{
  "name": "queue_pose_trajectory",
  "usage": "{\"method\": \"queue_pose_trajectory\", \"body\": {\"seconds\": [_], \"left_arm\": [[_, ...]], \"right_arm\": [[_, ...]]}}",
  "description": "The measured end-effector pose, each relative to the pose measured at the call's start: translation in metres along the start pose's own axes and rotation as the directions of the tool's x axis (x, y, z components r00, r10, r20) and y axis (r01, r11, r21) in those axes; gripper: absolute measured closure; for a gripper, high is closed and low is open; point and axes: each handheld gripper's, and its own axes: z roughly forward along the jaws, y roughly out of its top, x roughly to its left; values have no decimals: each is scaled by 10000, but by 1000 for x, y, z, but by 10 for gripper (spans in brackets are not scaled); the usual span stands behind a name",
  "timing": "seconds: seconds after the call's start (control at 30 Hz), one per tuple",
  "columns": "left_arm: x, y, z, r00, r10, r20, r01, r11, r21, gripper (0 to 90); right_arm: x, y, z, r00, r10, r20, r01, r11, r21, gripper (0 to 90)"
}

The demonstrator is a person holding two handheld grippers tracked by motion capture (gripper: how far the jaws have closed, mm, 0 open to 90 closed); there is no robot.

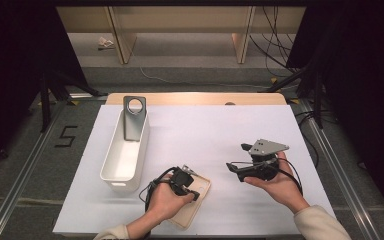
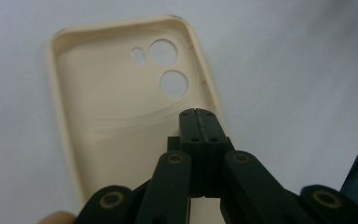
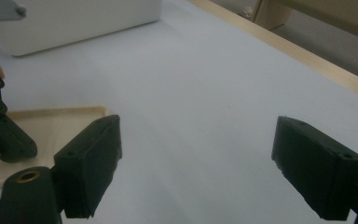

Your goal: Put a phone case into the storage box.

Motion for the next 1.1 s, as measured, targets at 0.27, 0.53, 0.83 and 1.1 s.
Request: {"method": "queue_pose_trajectory", "body": {"seconds": [0.27,0.53,0.83,1.1], "left_arm": [[15,-20,-31,9988,-130,-471,117,9995,-280,900],[22,-37,-54,9974,-32,-713,-13,9980,-637,900],[31,-60,-62,9957,-155,-911,135,9997,-226,900],[33,-65,-61,9955,-164,-936,154,9998,-120,900]], "right_arm": [[1,0,0,10000,-17,20,17,10000,5,169],[3,1,1,9999,-80,-66,80,10000,23,169],[4,1,2,9999,-86,-66,87,10000,46,169],[3,1,2,9999,-86,-86,86,9999,68,169]]}}
